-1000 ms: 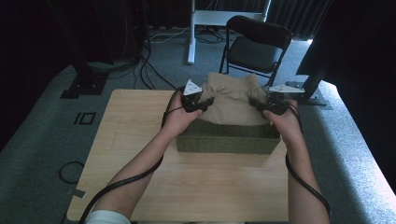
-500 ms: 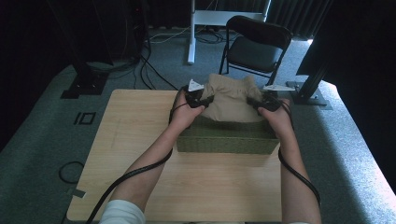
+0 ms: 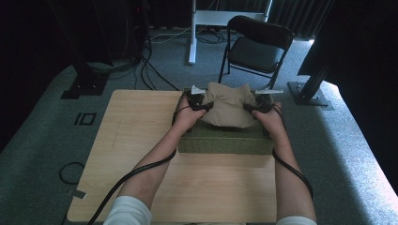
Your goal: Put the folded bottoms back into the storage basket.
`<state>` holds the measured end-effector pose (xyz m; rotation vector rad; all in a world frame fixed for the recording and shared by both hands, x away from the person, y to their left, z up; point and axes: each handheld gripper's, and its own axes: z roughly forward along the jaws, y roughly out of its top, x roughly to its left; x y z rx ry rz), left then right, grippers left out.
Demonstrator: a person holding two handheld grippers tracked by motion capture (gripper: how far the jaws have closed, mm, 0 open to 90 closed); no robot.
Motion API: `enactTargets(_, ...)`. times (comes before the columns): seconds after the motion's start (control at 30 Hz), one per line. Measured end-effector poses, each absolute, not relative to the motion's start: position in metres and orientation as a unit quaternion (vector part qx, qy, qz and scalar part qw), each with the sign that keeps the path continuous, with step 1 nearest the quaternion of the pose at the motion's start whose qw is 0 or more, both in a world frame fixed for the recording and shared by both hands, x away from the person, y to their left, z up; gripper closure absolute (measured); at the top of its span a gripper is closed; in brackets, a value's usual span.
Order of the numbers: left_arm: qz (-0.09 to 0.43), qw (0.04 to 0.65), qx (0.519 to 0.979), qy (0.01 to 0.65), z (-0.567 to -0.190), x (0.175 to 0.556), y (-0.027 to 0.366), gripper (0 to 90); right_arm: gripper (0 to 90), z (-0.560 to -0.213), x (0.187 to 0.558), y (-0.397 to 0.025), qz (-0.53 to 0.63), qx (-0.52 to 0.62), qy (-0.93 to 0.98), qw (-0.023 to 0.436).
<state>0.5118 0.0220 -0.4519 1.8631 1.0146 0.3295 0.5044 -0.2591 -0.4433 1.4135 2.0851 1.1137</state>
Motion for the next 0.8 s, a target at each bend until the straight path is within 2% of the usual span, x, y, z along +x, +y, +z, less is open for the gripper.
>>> enactTargets(0.43,0.11,0.436,0.772,0.449,-0.482,0.526,0.02,77.4,79.2,-0.473,0.514,-0.252,0.365,0.525,0.75,0.169)
enactTargets(0.8,0.116,0.404,0.797,0.434,-0.506,0.53,0.008,75.2,79.2,-0.493,0.525,-0.254,0.332,0.549,0.752,0.152)
